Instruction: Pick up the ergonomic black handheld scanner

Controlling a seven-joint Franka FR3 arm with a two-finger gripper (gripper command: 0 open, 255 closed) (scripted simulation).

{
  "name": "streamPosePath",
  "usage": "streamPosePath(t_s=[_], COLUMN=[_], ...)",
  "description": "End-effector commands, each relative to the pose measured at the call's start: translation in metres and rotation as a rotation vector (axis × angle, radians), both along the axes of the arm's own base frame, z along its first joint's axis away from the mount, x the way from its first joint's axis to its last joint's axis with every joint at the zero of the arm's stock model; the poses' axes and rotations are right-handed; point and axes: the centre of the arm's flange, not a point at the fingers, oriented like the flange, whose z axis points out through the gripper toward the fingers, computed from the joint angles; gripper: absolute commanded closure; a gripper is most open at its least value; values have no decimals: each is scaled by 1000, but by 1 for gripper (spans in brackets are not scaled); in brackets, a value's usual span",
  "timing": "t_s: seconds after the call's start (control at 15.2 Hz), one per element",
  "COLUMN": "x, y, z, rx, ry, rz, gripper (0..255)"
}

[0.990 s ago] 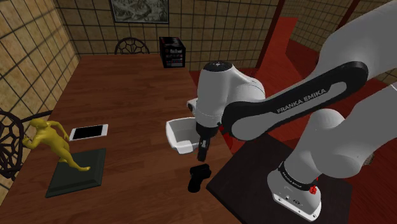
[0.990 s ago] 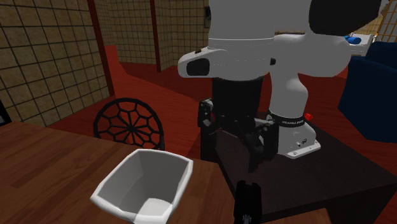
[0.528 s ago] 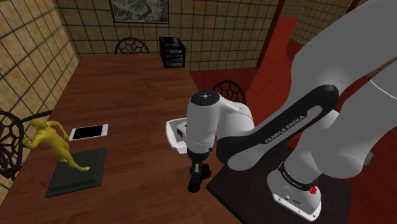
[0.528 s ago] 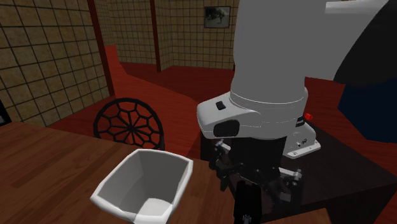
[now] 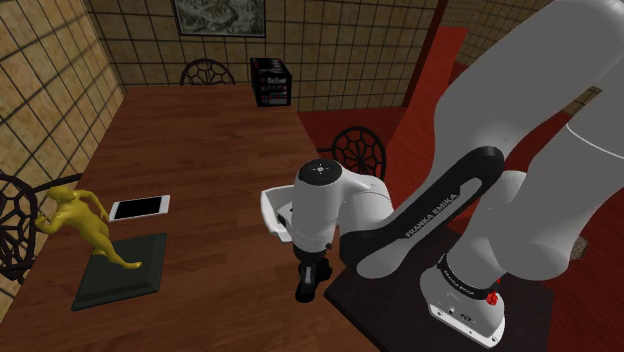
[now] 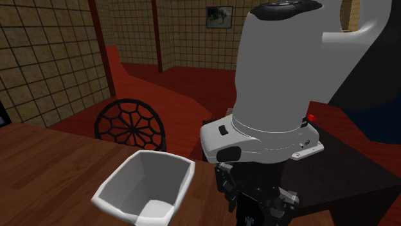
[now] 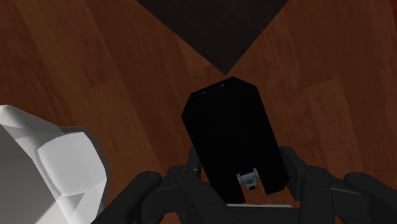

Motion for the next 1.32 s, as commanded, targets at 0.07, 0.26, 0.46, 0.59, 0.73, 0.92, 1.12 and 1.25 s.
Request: streamPosePath(t_s=[0.07,0.26,0.46,0.59,0.73,0.92,1.12,1.25], x=[0,0,0,0,0,0,0,0], y=[0,0,0,0,0,0,0,0], z=[-1,-1,0,4,15,31,46,57], rx=[0,0,0,0,0,0,0,0], ry=[0,0,0,0,0,0,0,0], rz=[0,0,0,0,0,0,0,0], gripper=[255,255,255,255,255,255,255,255])
